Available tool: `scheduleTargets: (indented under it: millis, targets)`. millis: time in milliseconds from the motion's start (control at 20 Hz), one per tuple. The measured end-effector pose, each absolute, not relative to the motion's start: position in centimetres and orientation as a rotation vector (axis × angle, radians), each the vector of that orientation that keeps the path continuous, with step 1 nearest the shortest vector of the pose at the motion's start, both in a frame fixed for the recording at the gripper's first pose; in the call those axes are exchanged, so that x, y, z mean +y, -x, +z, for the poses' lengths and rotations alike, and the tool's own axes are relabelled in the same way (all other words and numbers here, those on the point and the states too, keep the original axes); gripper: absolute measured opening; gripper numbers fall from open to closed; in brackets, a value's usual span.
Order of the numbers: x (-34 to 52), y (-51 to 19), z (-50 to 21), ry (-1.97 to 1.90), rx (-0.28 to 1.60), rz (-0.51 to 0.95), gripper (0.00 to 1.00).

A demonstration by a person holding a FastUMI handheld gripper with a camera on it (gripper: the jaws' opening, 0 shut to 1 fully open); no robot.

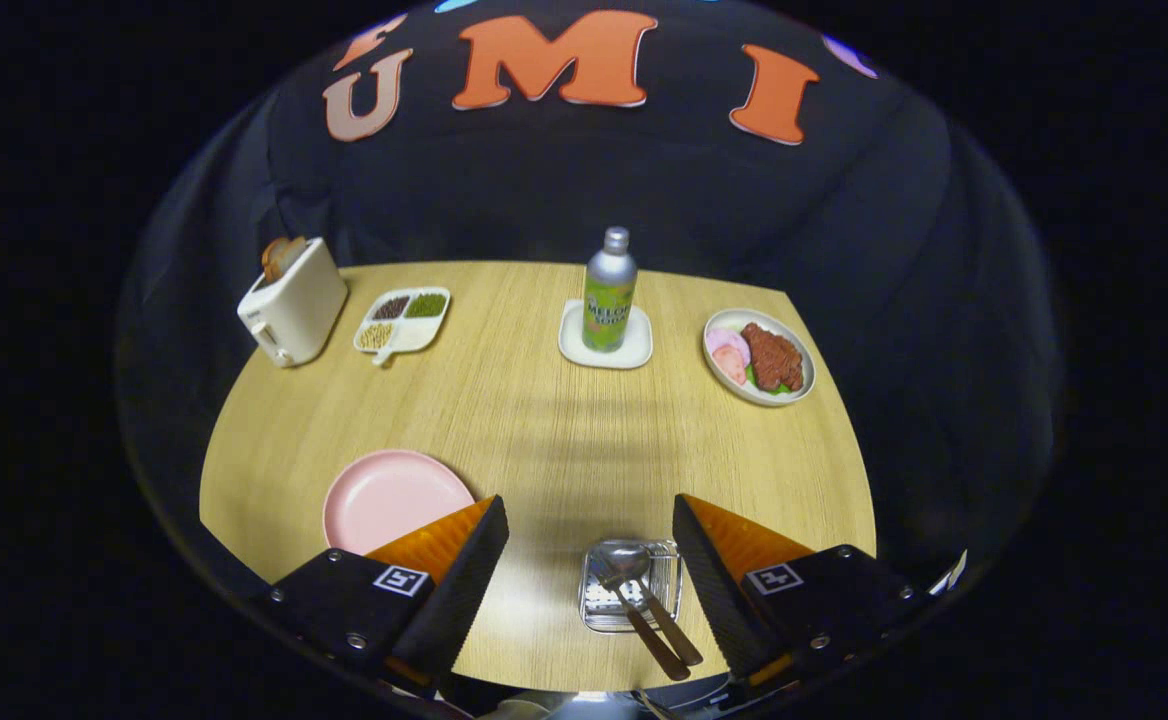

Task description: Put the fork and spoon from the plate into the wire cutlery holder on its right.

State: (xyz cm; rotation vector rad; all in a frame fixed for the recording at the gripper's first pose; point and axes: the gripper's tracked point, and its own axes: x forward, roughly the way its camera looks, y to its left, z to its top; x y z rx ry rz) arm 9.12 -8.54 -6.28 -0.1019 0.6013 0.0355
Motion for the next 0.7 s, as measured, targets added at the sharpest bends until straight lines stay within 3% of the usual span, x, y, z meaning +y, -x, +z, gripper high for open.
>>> scheduleTargets:
  millis: [350, 700]
  targets:
    - [-8.1, -8.9, 4.0, 0.067, 0.220, -0.027, 0.99]
    - [-8.0, -5.8, 10.4, 0.051, -0.038, -0.025, 0.99]
